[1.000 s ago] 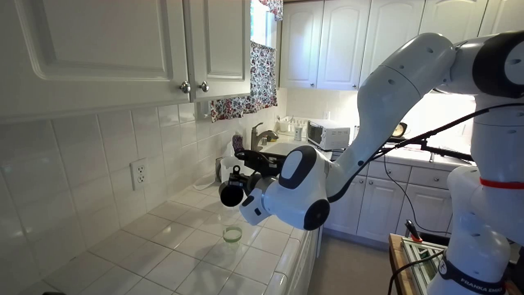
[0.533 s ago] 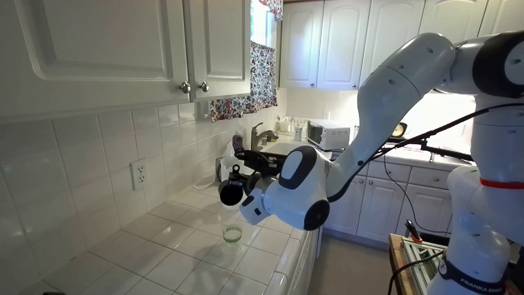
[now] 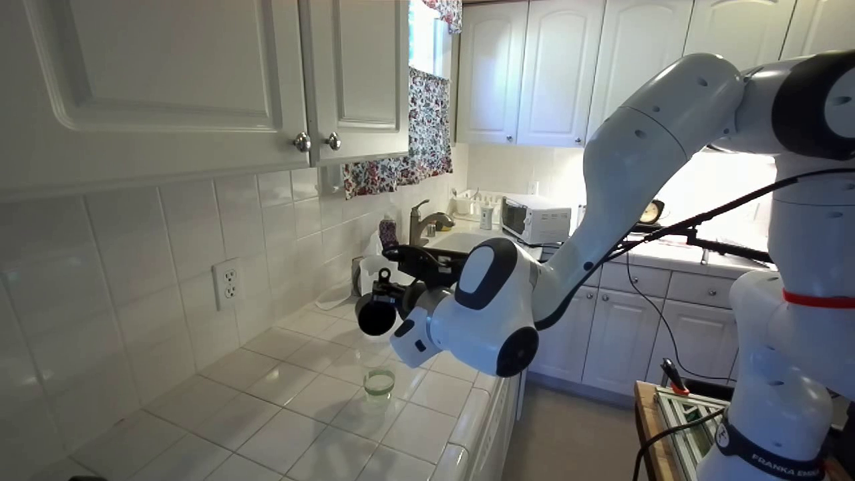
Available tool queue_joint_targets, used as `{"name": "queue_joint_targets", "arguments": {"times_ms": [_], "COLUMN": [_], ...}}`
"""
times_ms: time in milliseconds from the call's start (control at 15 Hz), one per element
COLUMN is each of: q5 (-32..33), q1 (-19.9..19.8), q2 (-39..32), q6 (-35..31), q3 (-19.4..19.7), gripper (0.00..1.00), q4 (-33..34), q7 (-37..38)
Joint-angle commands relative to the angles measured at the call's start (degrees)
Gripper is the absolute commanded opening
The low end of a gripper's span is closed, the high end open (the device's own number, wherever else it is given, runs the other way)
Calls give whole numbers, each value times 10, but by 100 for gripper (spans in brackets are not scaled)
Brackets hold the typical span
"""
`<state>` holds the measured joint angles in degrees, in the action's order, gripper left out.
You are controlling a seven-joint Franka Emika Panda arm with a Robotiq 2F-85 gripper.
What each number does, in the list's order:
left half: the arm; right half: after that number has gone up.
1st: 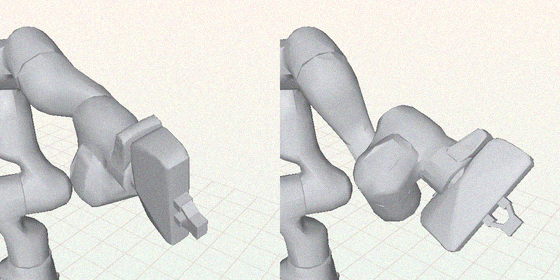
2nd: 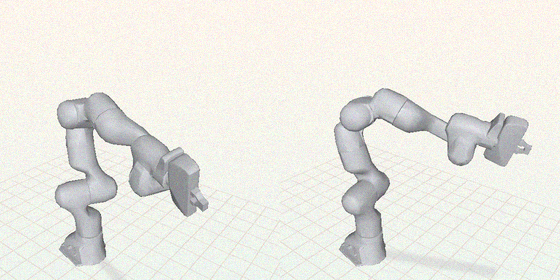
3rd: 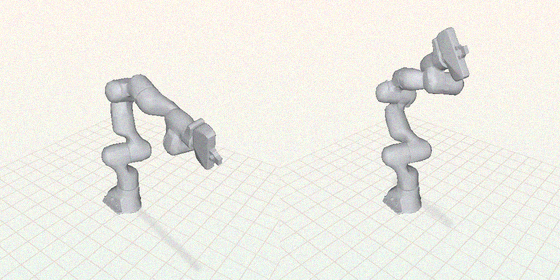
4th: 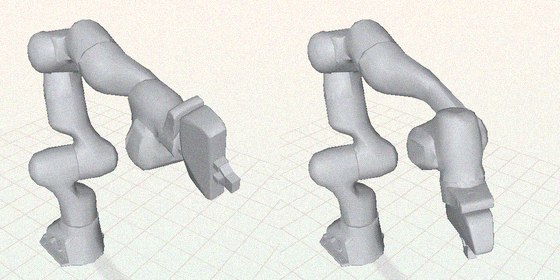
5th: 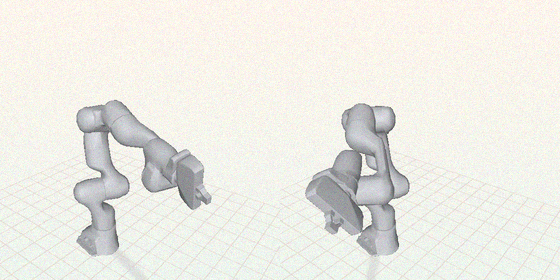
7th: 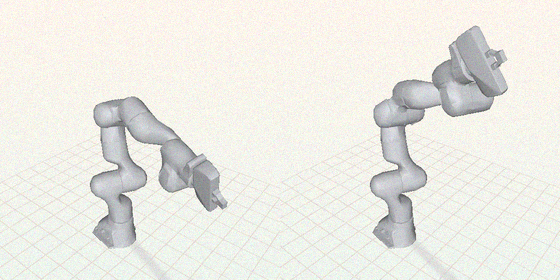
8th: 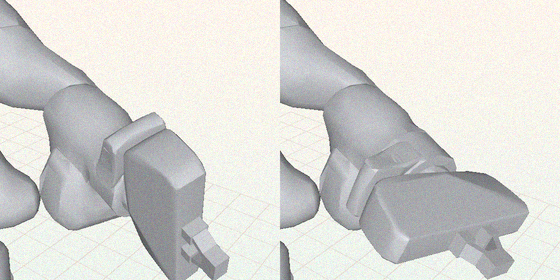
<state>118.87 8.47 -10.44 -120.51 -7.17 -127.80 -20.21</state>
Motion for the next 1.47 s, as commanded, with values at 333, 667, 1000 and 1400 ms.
{"name": "queue_joint_targets", "arguments": {"times_ms": [333, 667, 1000, 1400], "q5": [12, 13, 14, 16], "q1": [6, 6, 6, 6], "q2": [-2, -1, -1, 0], "q6": [16, 16, 18, 24], "q3": [-3, -3, -2, -2], "gripper": [6, 6, 6, 6], "q4": [-4, -4, -5, -6], "q7": [-8, -9, -9, -8]}}
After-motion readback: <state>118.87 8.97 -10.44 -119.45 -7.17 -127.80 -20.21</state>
